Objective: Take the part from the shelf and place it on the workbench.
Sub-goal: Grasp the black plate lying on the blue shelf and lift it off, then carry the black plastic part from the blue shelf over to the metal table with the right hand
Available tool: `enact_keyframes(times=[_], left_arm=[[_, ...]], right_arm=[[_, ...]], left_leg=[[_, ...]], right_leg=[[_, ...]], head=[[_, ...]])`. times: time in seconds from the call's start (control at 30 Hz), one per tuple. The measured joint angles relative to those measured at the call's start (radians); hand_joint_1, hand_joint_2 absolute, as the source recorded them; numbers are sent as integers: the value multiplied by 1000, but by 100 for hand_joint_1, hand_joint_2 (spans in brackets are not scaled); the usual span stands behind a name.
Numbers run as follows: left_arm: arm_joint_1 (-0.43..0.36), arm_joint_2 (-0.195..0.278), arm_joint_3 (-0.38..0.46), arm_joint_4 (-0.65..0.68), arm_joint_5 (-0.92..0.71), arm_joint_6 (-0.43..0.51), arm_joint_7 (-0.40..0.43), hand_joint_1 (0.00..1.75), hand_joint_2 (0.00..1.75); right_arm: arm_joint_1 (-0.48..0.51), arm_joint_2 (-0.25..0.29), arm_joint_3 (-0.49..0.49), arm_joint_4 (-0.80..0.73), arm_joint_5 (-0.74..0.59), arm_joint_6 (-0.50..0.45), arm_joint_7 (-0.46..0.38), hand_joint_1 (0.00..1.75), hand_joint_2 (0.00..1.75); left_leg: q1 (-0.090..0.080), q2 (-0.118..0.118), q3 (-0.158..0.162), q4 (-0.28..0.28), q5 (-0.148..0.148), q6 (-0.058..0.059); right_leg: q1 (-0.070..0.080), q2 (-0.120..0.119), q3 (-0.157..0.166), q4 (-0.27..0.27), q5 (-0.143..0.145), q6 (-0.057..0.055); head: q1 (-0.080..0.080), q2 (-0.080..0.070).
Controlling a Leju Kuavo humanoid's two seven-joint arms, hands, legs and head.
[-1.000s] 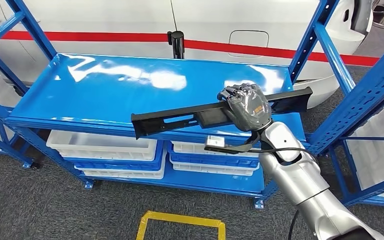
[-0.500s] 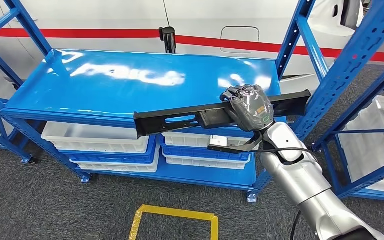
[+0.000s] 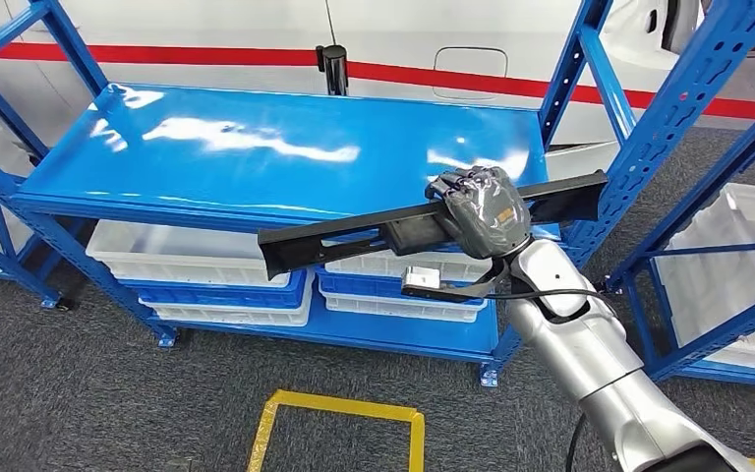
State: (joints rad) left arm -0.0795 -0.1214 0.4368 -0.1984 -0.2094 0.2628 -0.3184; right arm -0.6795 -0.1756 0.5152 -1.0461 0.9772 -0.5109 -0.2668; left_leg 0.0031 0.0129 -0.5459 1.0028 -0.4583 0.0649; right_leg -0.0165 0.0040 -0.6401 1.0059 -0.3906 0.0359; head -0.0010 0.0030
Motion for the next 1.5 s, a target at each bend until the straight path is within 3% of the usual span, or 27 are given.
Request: enact_keyframes(times=[0.07,0.13,0.2,0.23,0.27,0.33,0.37,0.43,0.5,0.53,0.6,0.67,0.7,0.73,0.83,0.9,0.97,1.03,1.07,1.13,1.2,1.23,1.3,1.37,1.4,1.43,1.5], left_arm=[[-1,-1,0,0,0,-2,-1,0,175],[0,-2,0,0,0,-4,-1,0,175],[0,-3,0,0,0,-6,0,0,175],[0,-4,0,0,0,-7,0,0,175],[0,-4,0,0,0,-8,0,0,175],[0,-6,0,0,0,-9,0,0,175],[-1,-5,0,0,0,-9,0,0,175],[-1,-6,0,0,0,-9,0,0,175],[0,-5,0,0,0,-9,0,0,175],[0,-5,0,0,0,-9,0,0,175],[0,-5,0,0,0,-8,0,0,175],[0,-5,0,0,0,-9,0,0,175],[0,-5,0,0,0,-9,0,0,175],[0,-5,1,0,0,-9,0,0,175],[-1,-3,1,0,0,-10,-1,0,175],[-2,-3,1,0,0,-11,-1,0,175],[-2,-2,1,0,0,-11,-2,0,175],[-2,-3,1,0,0,-10,-2,0,175],[-3,-3,1,0,0,-10,-2,0,175],[-4,-3,1,0,0,-9,-2,0,175],[-5,-3,2,0,0,-9,-2,0,175],[-4,-4,2,0,0,-9,-2,0,175],[-5,-5,2,0,0,-9,-2,0,175],[-5,-7,2,0,0,-9,-2,0,175],[-5,-7,3,0,0,-9,-2,0,175],[-5,-8,3,0,0,-9,-2,0,175],[-4,-8,3,0,-1,-9,-2,0,175]], right_arm=[[-2,-4,-1,2,-1,-1,0,175,175],[-1,-6,-1,5,-2,-1,-1,175,175],[3,-6,-1,10,-2,-2,-2,175,175],[3,-7,-1,12,-2,-2,-2,175,175],[3,-7,-1,13,-2,-2,-2,175,175],[1,-7,0,13,-2,-3,-2,175,175],[0,-6,0,14,-1,-4,-2,175,175],[0,-5,0,16,-1,-6,-3,175,175],[-1,-4,0,18,-1,-7,-4,175,175],[-2,-2,0,18,-1,-7,-4,175,175],[-3,1,0,19,-1,-8,-4,175,175],[-3,4,1,20,0,-8,-4,175,175],[-2,5,1,22,0,-8,-4,175,175],[-2,5,1,22,0,-8,-4,175,175],[-2,5,1,23,0,-9,-4,175,175],[-3,5,0,23,0,-10,-4,175,175],[-4,5,0,23,0,-11,-4,175,175],[-4,2,0,23,0,-11,-4,175,175],[-4,0,-1,24,-1,-12,-4,175,175],[-4,-2,-1,25,-1,-13,-4,175,175],[-1,-2,-1,27,-1,-14,-4,175,175],[-1,-3,-1,28,-2,-14,-4,175,175],[0,-3,-1,29,-2,-14,-4,175,175],[-2,-2,-1,29,-2,-14,-4,175,175],[-4,-1,-1,28,-1,-15,-4,175,175],[-6,0,-1,28,-1,-16,-4,175,175],[-4,1,0,28,-1,-16,-4,175,175]], left_leg=[[4,3,-5,-23,27,2],[2,3,-24,-25,41,1],[2,2,-43,-24,55,-4],[2,2,-52,-23,61,-7],[2,2,-59,-21,65,-11],[0,2,-72,-14,72,-21],[-2,3,-77,-8,75,-26],[-3,2,-85,2,79,-33],[1,-2,-96,19,69,-43],[4,-3,-107,41,48,-49],[9,-6,-144,140,-28,-61],[14,-7,-179,254,-90,-69],[17,-6,-178,276,-97,-72],[19,-6,-158,260,-85,-72],[22,-11,-35,81,-28,-68],[15,-18,-6,27,-18,-61],[8,-18,-15,23,-3,-48],[7,-13,-24,7,20,-26],[7,-10,-31,-2,33,-15],[3,-8,-57,-7,57,-2],[-4,-7,-88,-6,80,0],[-8,-7,-104,-6,91,1],[-14,-8,-132,-5,115,-1],[-21,-8,-151,-3,137,-6],[-23,-7,-156,-5,149,-10],[-23,-6,-159,-7,159,-15],[-19,-6,-163,-14,173,-29]], right_leg=[[1,-1,-35,74,-52,-8],[-1,-1,-81,202,-120,-14],[-3,-1,-86,260,-139,0],[-4,-2,-57,229,-126,11],[-5,-4,-10,163,-107,20],[-3,-6,80,25,-86,19],[-1,-7,103,-13,-83,13],[1,-3,103,-19,-79,2],[-8,-3,96,-19,-74,-12],[-11,-3,92,-19,-68,-22],[-13,-4,81,-19,-57,-38],[-12,-4,67,-17,-46,-41],[-11,-4,59,-16,-42,-40],[-12,-4,52,-13,-38,-37],[-13,-2,39,-8,-27,-23],[-12,-2,35,-10,-17,-7],[-10,-3,32,-15,-5,10],[-7,-4,14,2,-22,15],[-5,-5,-2,33,-50,9],[-5,-5,-51,163,-136,-12],[-4,-5,-77,281,-182,-13],[-3,-5,-67,294,-176,-6],[2,-5,8,216,-138,5],[12,-8,125,59,-131,-5],[18,-8,160,1,-138,-13],[24,-9,177,-33,-145,-20],[20,-10,165,-46,-133,-34]], head=[[4,0],[5,0],[6,0],[6,0],[6,0],[6,0],[6,0],[4,0],[3,0],[3,0],[1,0],[1,0],[1,0],[1,0],[1,0],[1,0],[0,0],[2,0],[3,0],[5,0],[5,0],[5,0],[5,0],[5,0],[3,0],[2,0],[1,0]])
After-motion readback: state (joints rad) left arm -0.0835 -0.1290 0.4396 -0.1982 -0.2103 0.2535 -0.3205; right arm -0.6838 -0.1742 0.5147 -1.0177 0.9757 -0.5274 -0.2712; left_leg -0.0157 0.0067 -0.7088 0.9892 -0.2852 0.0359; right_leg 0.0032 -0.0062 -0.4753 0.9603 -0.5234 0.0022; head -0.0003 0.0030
